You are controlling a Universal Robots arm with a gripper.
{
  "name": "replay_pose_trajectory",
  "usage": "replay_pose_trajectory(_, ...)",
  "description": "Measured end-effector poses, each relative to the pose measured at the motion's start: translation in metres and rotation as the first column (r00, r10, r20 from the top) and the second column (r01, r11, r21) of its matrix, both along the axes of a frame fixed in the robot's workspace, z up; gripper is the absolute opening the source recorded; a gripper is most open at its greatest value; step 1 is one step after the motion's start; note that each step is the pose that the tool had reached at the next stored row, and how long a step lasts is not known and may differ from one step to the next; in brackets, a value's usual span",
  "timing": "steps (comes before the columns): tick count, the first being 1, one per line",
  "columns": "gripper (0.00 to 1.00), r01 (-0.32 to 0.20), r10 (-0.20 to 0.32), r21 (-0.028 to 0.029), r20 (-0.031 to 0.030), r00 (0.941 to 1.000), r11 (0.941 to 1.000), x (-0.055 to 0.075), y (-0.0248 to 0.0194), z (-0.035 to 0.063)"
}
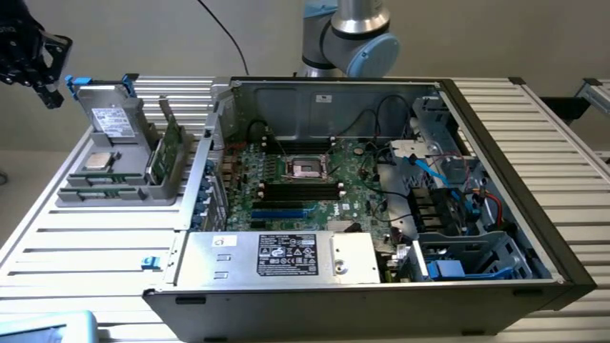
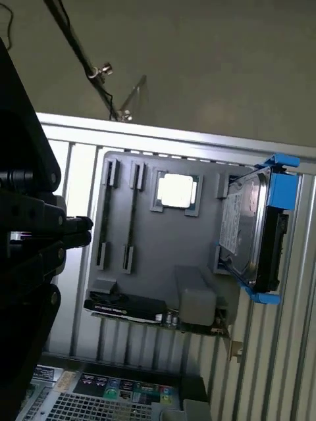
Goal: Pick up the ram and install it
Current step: 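Pick up the ram and move it above insertion slot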
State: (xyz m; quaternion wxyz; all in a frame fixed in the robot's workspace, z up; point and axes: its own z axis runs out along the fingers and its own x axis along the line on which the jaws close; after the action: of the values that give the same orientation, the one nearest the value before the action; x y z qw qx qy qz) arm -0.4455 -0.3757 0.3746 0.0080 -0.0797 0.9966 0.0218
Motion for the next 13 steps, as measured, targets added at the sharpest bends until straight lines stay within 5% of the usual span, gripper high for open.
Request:
replay_pose_trajectory(6, 0.11, -0.109, 0.109, 0.0, 0.0, 0.9941, 0.9941, 0.0, 0.0, 0.0)
replay_pose_trajectory(13, 0.11, -0.232, 0.232, 0.0, 0.0001, 0.9727, 0.9727, 0.0, 0.0, 0.0)
